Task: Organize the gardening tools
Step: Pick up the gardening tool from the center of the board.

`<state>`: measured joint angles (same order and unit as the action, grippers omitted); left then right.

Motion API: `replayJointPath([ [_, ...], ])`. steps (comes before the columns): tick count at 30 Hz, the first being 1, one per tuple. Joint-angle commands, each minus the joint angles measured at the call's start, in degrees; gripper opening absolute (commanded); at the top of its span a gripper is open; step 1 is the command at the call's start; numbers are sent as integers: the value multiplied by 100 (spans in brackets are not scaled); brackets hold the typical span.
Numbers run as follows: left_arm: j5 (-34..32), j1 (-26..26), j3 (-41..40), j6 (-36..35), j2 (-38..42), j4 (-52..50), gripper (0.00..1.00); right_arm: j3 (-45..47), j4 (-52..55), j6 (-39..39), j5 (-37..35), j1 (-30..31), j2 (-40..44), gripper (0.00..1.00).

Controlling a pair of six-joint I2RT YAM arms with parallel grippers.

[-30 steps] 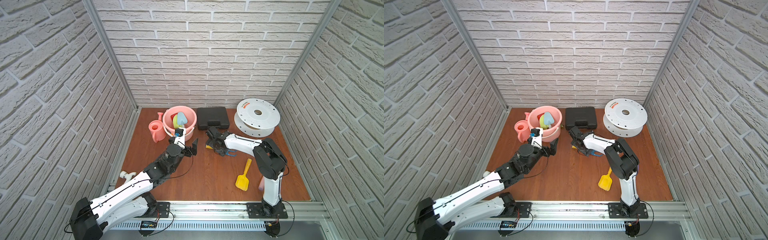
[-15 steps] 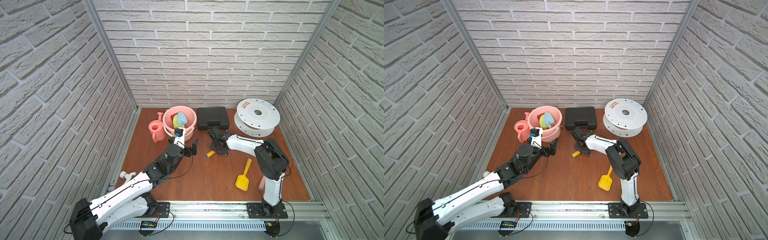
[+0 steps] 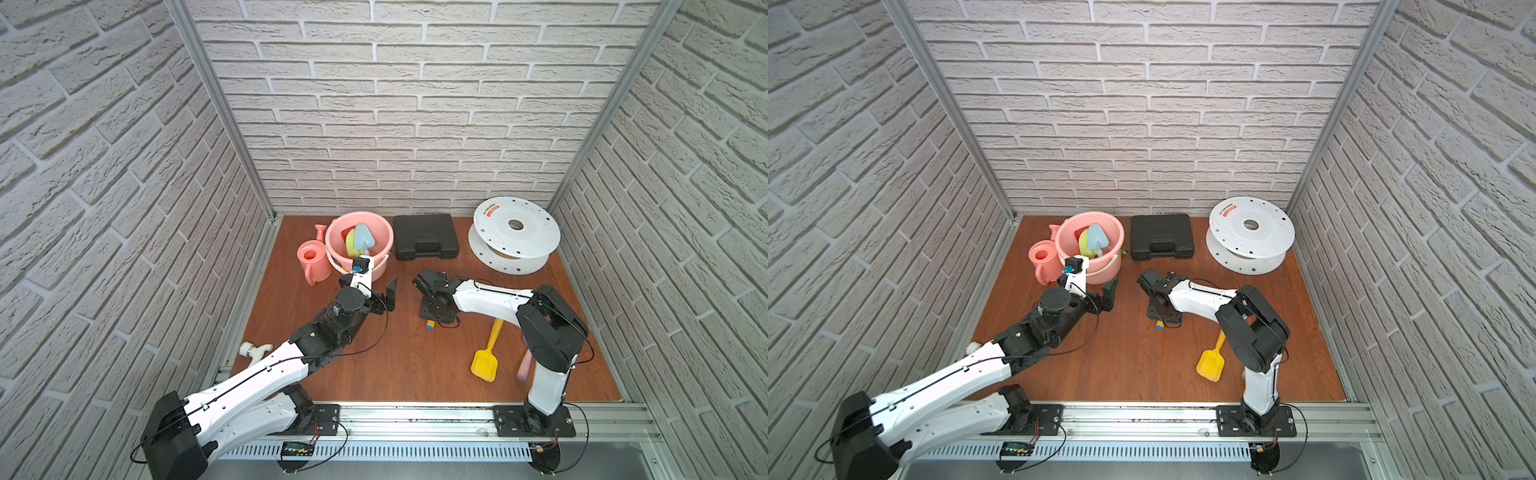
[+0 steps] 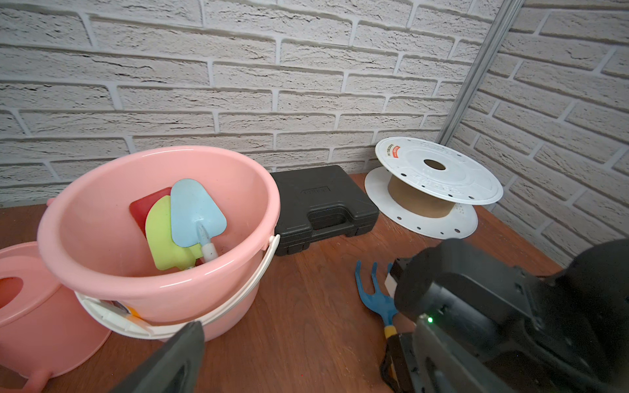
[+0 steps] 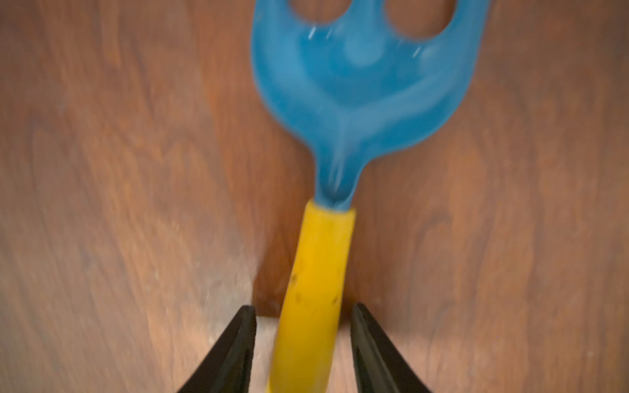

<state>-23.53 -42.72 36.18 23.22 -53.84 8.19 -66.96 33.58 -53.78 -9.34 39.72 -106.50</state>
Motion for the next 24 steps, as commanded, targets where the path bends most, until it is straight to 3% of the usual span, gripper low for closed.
replayJointPath([
  [1, 32, -33, -13, -8, 55, 221, 98, 149, 316, 124, 19, 95, 144, 47],
  [6, 2, -33, -37, -40, -4, 260, 98, 247, 199, 263, -107, 94, 104, 19],
  [10, 7, -27, -17, 3, -115, 215, 98, 535, -222, 435, -127, 110, 432, 4],
  [18, 537, 139, 57, 260, -692, 314, 98, 1559, -1424, 1348, -869, 419, 1748, 3],
  [24, 941, 247, 183, 362, -1308, 652, 98, 2232, -2445, 2152, -1819, 886, 2408, 3],
])
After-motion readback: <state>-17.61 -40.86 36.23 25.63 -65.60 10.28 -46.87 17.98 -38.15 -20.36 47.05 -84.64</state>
